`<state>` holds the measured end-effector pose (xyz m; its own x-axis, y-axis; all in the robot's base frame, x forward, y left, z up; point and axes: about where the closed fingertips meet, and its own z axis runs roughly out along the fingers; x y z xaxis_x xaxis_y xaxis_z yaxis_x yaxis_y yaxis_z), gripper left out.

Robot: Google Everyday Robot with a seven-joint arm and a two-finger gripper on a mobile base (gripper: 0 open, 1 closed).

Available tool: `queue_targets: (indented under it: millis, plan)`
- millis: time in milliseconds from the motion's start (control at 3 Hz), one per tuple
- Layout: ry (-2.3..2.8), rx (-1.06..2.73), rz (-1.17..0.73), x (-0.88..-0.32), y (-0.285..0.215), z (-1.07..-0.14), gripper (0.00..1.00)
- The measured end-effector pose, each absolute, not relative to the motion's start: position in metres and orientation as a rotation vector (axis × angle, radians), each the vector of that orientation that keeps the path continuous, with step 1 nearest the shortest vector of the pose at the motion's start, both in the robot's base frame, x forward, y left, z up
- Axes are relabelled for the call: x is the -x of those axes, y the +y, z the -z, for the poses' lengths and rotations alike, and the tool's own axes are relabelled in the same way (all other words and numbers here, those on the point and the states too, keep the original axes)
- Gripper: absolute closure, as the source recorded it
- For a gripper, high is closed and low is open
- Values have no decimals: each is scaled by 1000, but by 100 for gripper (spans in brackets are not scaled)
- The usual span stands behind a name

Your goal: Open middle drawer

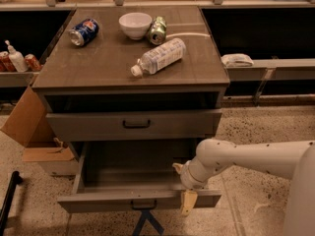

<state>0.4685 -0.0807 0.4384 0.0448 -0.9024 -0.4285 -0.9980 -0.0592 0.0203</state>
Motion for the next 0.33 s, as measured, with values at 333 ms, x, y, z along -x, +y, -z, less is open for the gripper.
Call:
queue_targets:
  millis: [333]
  plan:
    - [1949,2027,-412,-470,-101,-466,0]
